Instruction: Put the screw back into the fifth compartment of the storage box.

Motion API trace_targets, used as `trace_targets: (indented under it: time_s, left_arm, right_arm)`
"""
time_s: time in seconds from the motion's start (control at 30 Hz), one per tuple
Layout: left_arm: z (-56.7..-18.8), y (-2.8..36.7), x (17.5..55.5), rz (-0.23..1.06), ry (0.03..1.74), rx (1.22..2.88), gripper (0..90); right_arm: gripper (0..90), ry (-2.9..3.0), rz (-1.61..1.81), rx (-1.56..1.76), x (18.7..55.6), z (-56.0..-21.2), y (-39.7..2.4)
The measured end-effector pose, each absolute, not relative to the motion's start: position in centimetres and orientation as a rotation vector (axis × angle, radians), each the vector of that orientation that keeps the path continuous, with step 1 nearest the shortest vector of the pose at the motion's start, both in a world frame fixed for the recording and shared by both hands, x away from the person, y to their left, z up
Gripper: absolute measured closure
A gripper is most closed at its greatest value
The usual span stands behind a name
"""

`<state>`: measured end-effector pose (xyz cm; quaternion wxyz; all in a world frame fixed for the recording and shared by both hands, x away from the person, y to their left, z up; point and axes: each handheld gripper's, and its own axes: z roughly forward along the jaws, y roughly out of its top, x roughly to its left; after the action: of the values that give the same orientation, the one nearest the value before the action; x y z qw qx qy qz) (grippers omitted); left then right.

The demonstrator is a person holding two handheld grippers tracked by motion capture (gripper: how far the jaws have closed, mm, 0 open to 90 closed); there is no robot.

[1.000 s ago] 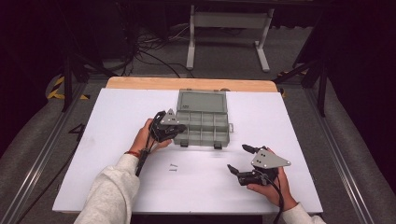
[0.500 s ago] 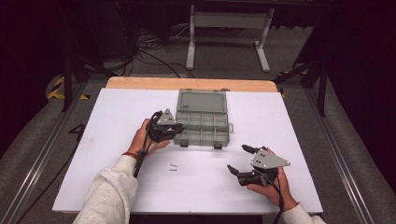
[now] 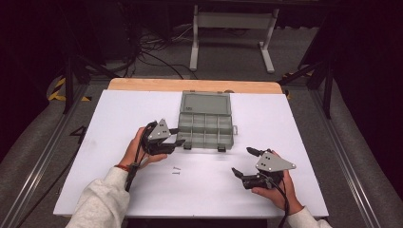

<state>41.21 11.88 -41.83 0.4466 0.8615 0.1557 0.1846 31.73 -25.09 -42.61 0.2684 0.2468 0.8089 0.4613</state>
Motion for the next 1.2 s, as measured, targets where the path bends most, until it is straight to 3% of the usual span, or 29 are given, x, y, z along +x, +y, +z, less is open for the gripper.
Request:
trace_targets:
  time_s: [0.17,0.2,0.23,0.53,0.73,0.87,1.2]
  left_arm:
    - [-42.0,13.0,39.7,0.452,0.393,2.117,28.4]
    - [-42.1,13.2,39.2,0.457,0.404,2.114,28.4]
    - [-42.3,13.4,38.8,0.462,0.420,2.114,19.5]
    - [-43.1,14.8,36.9,0.413,0.418,2.108,7.8]
    - [-44.2,14.8,36.1,0.383,0.406,2.156,7.6]
    - [-44.7,14.4,36.1,0.370,0.392,2.198,12.4]
    - [-45.1,12.9,37.1,0.314,0.333,2.243,32.5]
  right_arm:
    - [15.3,2.186,1.243,0.661,31.7,-42.6,-24.9]
    - [15.3,2.186,1.242,0.658,31.7,-42.6,-24.9]
    - [15.3,2.186,1.245,0.659,31.7,-42.6,-25.0]
    - [15.2,2.182,1.246,0.660,31.7,-42.5,-25.0]
    - [15.2,2.193,1.241,0.649,31.6,-42.6,-24.8]
    - [15.2,2.187,1.244,0.653,31.6,-42.5,-25.0]
    - [15.2,2.195,1.237,0.643,31.6,-42.6,-24.8]
